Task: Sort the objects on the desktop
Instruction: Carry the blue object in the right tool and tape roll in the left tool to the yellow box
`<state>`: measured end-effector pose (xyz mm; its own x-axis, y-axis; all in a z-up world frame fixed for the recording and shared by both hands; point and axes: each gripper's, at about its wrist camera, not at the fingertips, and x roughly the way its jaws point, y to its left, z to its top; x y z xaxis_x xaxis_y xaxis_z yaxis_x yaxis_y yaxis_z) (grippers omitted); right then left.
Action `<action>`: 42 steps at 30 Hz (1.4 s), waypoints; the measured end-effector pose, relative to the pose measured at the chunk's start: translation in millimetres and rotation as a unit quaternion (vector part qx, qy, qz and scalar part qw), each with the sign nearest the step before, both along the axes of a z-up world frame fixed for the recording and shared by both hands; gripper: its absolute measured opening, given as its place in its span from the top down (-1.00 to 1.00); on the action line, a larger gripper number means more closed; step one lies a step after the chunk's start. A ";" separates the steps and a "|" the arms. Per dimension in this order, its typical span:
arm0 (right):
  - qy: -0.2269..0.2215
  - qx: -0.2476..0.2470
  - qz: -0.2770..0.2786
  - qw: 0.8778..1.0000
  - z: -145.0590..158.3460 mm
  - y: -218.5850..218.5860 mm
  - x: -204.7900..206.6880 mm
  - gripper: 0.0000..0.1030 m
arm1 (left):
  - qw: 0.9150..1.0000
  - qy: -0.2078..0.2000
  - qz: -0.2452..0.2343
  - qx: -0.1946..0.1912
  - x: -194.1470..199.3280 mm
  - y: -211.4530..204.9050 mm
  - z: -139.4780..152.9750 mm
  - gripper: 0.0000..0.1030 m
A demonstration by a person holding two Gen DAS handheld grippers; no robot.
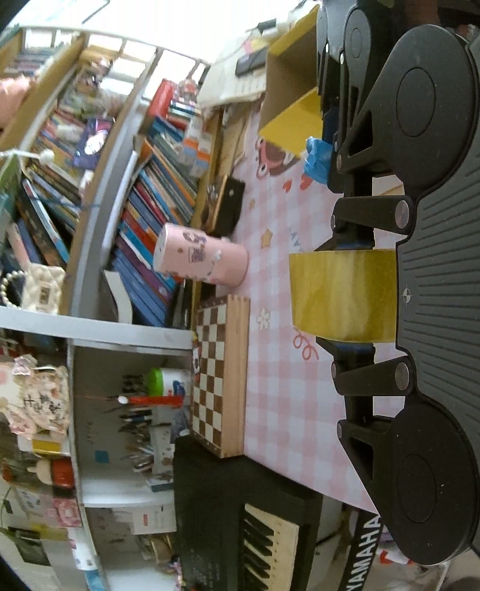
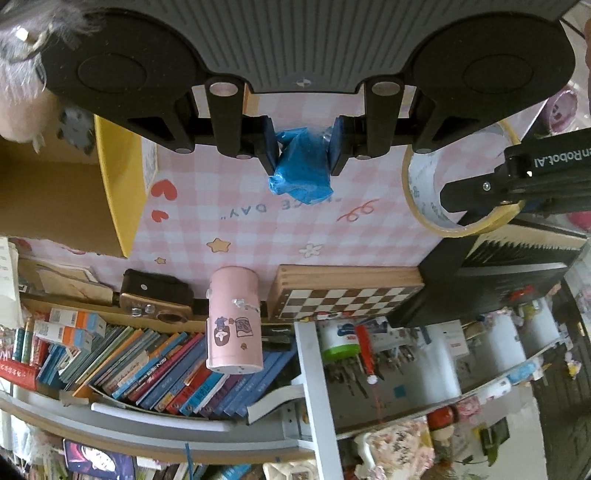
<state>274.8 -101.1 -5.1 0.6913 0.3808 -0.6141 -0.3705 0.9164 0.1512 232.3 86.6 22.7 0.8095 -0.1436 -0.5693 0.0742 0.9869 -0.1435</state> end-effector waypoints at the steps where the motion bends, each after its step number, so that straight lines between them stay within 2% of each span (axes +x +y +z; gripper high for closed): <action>1: 0.002 0.000 0.001 1.000 1.9 -0.4 -7.5 0.49 | 1.000 -0.001 -0.004 -0.003 -7.7 1.5 1.7 0.23; 11: 0.004 -0.017 -0.015 1.000 3.9 3.0 -97.0 0.49 | 0.999 -0.001 -0.031 -0.022 -78.8 11.6 0.4 0.23; 25: 0.018 -0.019 -0.054 0.998 -9.2 5.0 -217.4 0.49 | 0.996 0.005 -0.087 -0.008 -179.1 12.3 -4.4 0.23; 33: 0.039 -0.005 -0.112 0.993 -13.5 -15.9 -253.7 0.49 | 0.990 0.019 -0.135 -0.015 -192.7 -4.0 -9.2 0.23; 42: 0.046 -0.003 -0.186 0.981 -16.3 -50.4 -287.1 0.49 | 0.973 0.016 -0.231 -0.005 -199.1 -49.1 -10.4 0.23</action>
